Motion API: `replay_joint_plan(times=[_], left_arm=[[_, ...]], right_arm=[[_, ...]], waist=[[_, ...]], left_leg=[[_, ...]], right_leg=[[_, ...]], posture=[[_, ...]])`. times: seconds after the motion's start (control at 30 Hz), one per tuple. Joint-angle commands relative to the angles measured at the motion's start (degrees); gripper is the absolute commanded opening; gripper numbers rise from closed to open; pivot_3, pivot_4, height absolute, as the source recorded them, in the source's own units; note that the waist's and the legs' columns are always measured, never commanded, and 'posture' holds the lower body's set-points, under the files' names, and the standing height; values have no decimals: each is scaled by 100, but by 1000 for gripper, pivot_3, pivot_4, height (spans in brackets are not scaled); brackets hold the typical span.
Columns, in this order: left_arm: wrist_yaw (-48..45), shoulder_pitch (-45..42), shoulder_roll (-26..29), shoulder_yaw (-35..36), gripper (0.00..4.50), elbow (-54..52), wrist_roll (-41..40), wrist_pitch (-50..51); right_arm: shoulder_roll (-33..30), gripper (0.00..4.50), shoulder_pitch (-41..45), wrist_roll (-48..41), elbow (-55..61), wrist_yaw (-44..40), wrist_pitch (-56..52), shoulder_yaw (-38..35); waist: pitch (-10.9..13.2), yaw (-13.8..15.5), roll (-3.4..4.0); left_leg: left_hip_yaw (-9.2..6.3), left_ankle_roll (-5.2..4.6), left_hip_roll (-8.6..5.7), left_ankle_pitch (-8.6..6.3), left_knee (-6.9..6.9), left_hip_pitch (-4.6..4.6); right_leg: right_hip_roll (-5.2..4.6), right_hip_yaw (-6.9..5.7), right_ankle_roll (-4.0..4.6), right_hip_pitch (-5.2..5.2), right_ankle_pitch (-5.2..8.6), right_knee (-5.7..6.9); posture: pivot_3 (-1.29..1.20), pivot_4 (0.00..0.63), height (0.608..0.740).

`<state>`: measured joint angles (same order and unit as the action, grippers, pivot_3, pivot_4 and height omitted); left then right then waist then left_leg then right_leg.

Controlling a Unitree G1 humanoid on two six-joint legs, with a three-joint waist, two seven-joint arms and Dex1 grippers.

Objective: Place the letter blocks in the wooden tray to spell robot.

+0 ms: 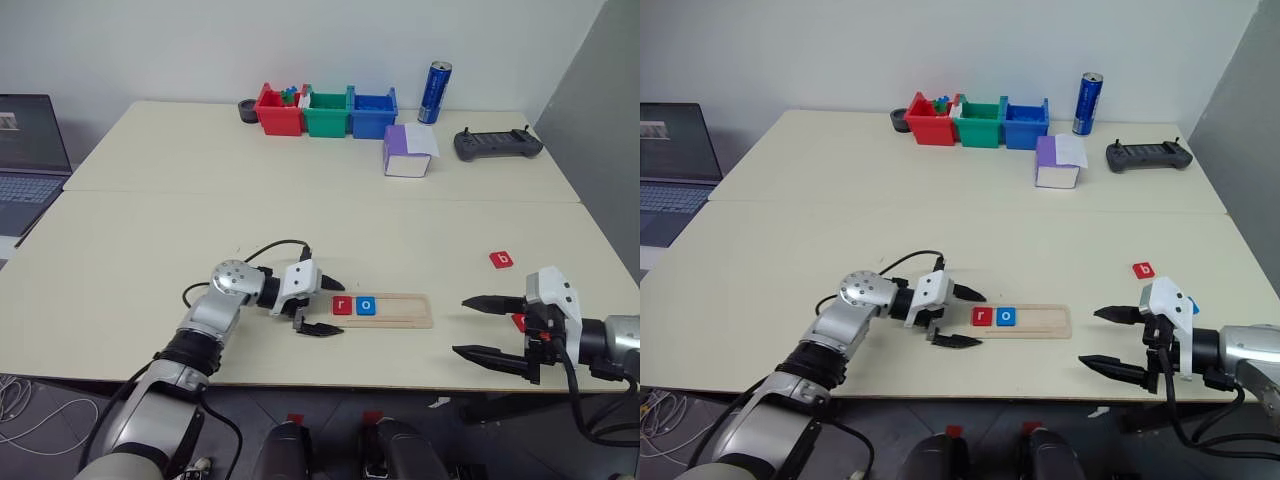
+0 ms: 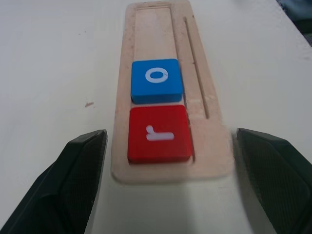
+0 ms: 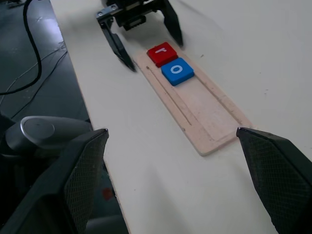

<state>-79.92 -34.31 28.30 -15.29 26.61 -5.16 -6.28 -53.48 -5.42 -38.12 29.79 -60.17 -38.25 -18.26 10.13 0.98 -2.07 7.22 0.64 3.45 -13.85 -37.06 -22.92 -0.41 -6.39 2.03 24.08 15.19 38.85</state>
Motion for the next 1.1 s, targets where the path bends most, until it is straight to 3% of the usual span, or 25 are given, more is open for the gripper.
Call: replay_joint_plan(times=[0.03,0.2,0.3,0.43,0.57,0.77,1.1], left_arm=[[-127,68,234,409,4476,-332,-413,-159],[-369,378,532,1220,4476,-852,-1435,106],[-635,618,958,1568,4476,-1112,-1965,873],[-950,354,1252,1996,4476,-385,-2306,1142],[-1258,226,1540,1754,4476,108,-2299,1082],[-1258,612,1862,1386,4476,161,-3120,406],[-1258,545,2478,506,4476,549,-3525,-536]], right_arm=[[48,4500,130,-412,87,162,-106,-548],[26,4500,5,-633,122,354,-271,-1083],[-71,4500,-180,-541,-6,317,-265,-1482],[-346,4500,-377,-312,-544,151,-209,-2213],[-612,4500,-753,36,-1013,-242,6,-2554],[-698,4500,-1050,330,-1431,-559,223,-2859],[-446,4500,-931,588,-1794,-239,310,-2527]], waist=[[0,1,0],[0,-1,0],[0,-6,1],[-1,14,2],[-2,33,1],[-2,12,0],[-3,13,2]], left_leg=[[0,0,0,0,0,-1],[0,0,2,0,0,-1],[1,1,2,0,0,0],[0,2,3,2,-4,3],[-4,0,2,1,-7,2],[0,0,3,1,1,0],[-5,1,6,2,-1,3]], right_leg=[[0,0,0,0,0,0],[0,1,0,0,0,0],[0,1,1,0,0,1],[-1,0,1,-1,0,4],[-2,-7,1,-4,0,2],[-3,-2,2,-2,1,-2],[-2,-7,2,-2,1,4]], posture=[[0,150,740],[0,150,740],[0,150,740],[0,150,740],[0,150,740],[0,150,740],[0,150,740]])
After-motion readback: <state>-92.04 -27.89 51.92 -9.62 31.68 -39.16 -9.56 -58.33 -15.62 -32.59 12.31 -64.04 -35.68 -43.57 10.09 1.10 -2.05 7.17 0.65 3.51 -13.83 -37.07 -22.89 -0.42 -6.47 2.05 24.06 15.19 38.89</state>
